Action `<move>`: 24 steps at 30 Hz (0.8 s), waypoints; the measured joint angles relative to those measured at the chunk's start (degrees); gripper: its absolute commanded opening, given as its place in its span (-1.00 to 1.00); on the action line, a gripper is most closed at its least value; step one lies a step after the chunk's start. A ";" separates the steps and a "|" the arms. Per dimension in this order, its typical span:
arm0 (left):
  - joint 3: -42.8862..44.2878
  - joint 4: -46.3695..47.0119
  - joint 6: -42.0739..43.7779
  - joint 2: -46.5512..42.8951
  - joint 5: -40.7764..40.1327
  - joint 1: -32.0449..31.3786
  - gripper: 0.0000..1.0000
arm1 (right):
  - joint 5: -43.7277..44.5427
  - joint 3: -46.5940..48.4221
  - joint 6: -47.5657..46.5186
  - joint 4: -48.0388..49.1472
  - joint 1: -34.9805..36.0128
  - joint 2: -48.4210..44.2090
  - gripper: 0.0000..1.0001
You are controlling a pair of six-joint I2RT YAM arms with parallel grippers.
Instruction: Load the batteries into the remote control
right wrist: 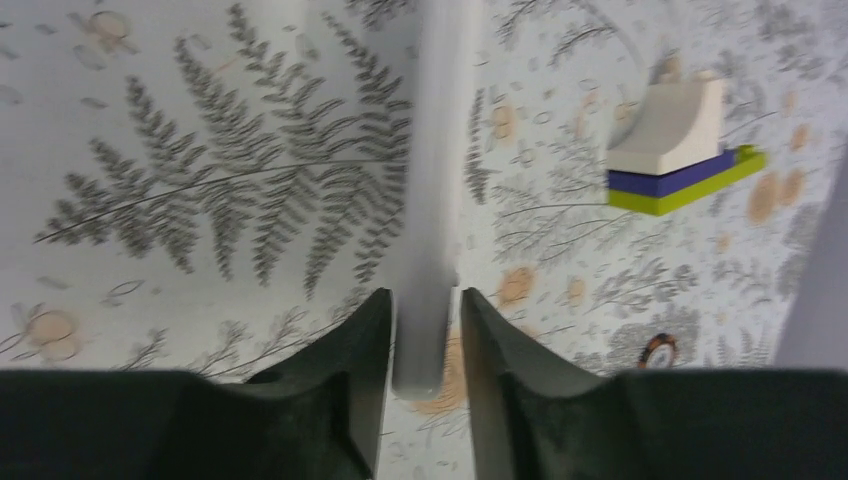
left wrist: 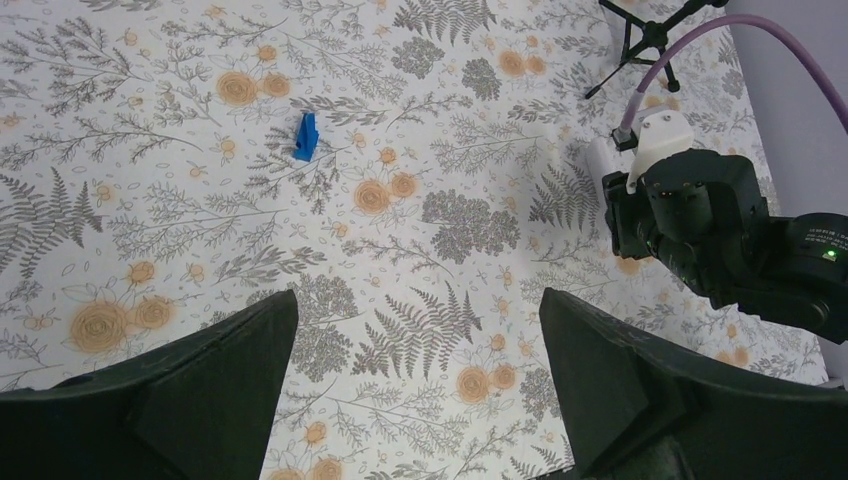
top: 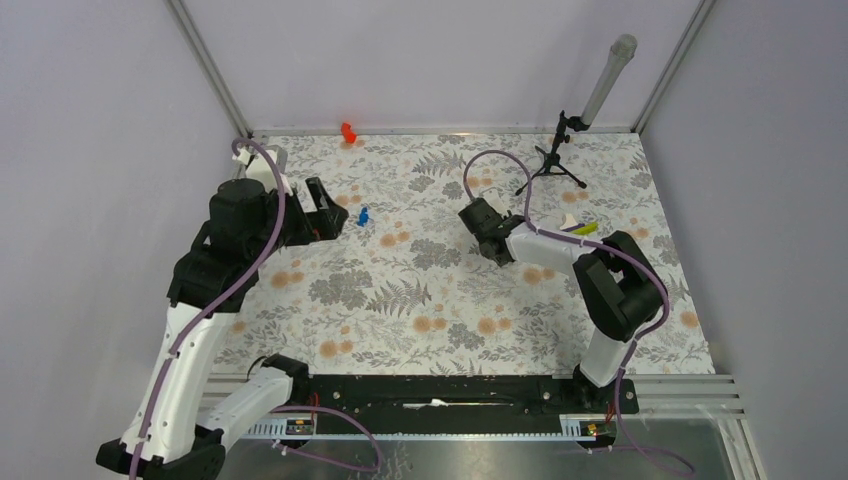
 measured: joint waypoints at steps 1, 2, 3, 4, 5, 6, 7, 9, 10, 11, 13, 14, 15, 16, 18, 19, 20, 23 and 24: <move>0.02 -0.28 0.00 -0.28 -0.04 0.00 0.98 | -0.96 0.02 0.57 -0.31 0.17 0.00 -0.02; 0.02 -0.74 0.00 -0.61 -0.13 0.00 0.98 | -2.36 0.02 1.07 -0.61 0.35 0.00 0.05; 0.02 -1.29 0.00 -0.74 -0.20 0.00 0.98 | -3.87 0.02 1.57 -1.03 0.46 0.00 0.10; 0.04 -1.66 -0.02 -0.83 -0.22 0.00 0.98 | -5.38 0.02 2.08 -1.38 0.50 -0.09 0.13; 0.04 -2.36 -0.04 -0.83 -0.24 0.00 0.98 | -6.67 0.02 2.58 -1.57 0.48 -0.17 0.16; 0.07 -2.91 -0.09 -0.83 -0.26 0.00 0.98 | -7.91 0.00 2.95 -1.75 0.48 -0.39 0.18; 0.17 -3.41 -0.13 -0.81 -0.26 0.00 0.98 | -9.22 -0.04 3.28 -1.88 0.48 -0.76 0.21; 0.87 -4.92 -0.33 -0.52 -0.26 0.00 0.98 | -12.00 -0.15 3.91 -2.27 0.50 -2.21 0.25; 1.22 -5.42 -0.39 -0.42 -0.28 0.00 0.98 | -13.29 -0.26 4.20 -2.43 0.50 -3.32 0.27; 1.70 -5.99 -0.50 -0.26 -0.37 0.00 0.98 | -14.69 -0.42 4.48 -2.60 0.48 -4.81 0.29; 2.58 -6.86 -0.81 -0.09 -0.90 0.00 0.98 | -16.57 -0.83 5.22 -2.82 0.48 -8.46 0.34; 2.99 -7.13 -0.92 -0.07 -1.20 0.00 0.98 | -17.44 -1.14 5.66 -2.86 0.48 -10.95 0.38; 3.45 -7.41 -1.05 -0.07 -1.62 0.00 0.98 | -17.84 -1.44 6.14 -2.93 0.42 -13.49 0.42; 3.93 -7.80 -1.16 -0.09 -2.03 0.00 0.98 | -18.03 -1.86 6.71 -2.93 0.33 -16.46 0.48; 4.70 -8.39 -1.18 -0.20 -2.78 0.00 0.98 | -17.75 -2.97 7.87 -2.86 0.04 -22.47 0.60; 5.20 -8.70 -1.18 -0.33 -3.32 0.00 0.98 | -17.16 -3.80 8.48 -2.84 -0.09 -26.14 0.69; 5.66 -8.94 -1.16 -0.63 -3.89 0.00 0.98 | -16.11 -4.76 9.14 -3.04 -0.33 -30.97 0.85; 6.05 -9.14 -1.14 -1.77 -5.35 0.00 0.98 | -12.00 -5.95 10.45 -3.65 -0.55 -43.74 0.99; 6.05 -9.25 -1.16 -2.51 -6.38 0.00 0.98 | -10.32 -5.90 10.47 -3.69 -0.59 -47.56 0.99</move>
